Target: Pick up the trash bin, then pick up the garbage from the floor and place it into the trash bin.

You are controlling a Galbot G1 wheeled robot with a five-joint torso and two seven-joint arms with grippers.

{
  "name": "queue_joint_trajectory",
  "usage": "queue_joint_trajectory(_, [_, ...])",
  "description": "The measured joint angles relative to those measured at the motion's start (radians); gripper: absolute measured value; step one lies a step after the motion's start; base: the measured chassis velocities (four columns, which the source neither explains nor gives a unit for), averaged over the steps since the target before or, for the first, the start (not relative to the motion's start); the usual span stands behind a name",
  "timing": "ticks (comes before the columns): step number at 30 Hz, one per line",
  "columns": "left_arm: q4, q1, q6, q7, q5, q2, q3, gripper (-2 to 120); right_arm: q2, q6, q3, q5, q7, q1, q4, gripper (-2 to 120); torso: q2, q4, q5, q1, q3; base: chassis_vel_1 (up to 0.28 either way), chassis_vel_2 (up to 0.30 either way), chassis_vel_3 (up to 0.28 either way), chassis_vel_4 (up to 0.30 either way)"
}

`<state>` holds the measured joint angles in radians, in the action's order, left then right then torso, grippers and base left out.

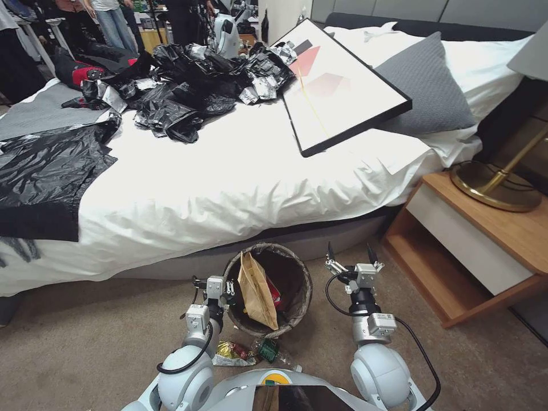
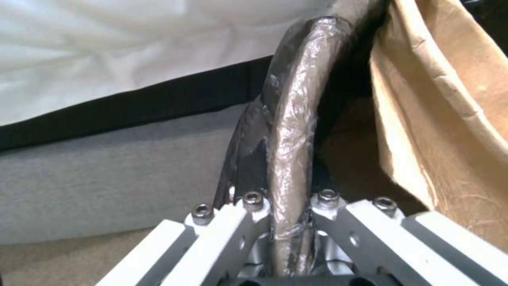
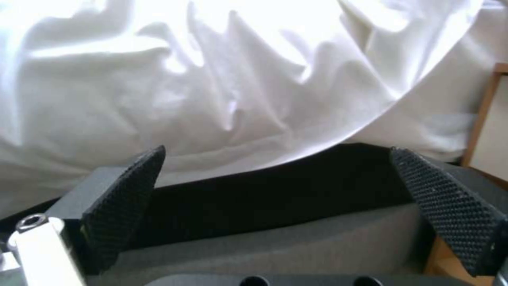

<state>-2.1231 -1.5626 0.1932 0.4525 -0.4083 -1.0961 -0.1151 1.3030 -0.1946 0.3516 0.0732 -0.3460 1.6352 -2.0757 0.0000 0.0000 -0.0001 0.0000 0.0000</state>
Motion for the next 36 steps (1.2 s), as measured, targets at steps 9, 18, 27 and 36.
queue_joint_trajectory(9, [0.005, -0.002, -0.001, -0.001, 0.005, -0.004, -0.001, 0, 0.002, -0.001, -0.003, -0.002, 0.000, 0.001, -0.003, 100, 0.000, 0.0000, 0.0000, 0.000, 0.000, 0.015, 0.017, 0.015, 0.023])
queue_joint_trajectory(18, [0.005, -0.005, -0.002, -0.001, 0.008, -0.006, -0.002, 0, 0.006, -0.002, -0.008, -0.005, -0.001, 0.001, -0.003, 100, 0.000, 0.0000, 0.0000, 0.000, 0.000, 0.015, 0.019, 0.021, 0.018])
queue_joint_trajectory(27, [0.001, -0.013, -0.004, 0.000, 0.019, -0.007, -0.009, 0, 0.006, -0.003, -0.014, -0.006, -0.002, -0.001, -0.002, 100, 0.000, 0.0002, 0.0001, 0.000, 0.000, 0.016, 0.016, 0.016, 0.015])
queue_joint_trajectory(36, [0.005, -0.009, -0.005, 0.000, 0.037, -0.011, -0.004, 0, 0.008, -0.009, -0.013, -0.009, -0.003, 0.003, 0.002, 100, 0.000, 0.0001, 0.0002, 0.000, 0.000, 0.000, 0.000, 0.000, 0.000])
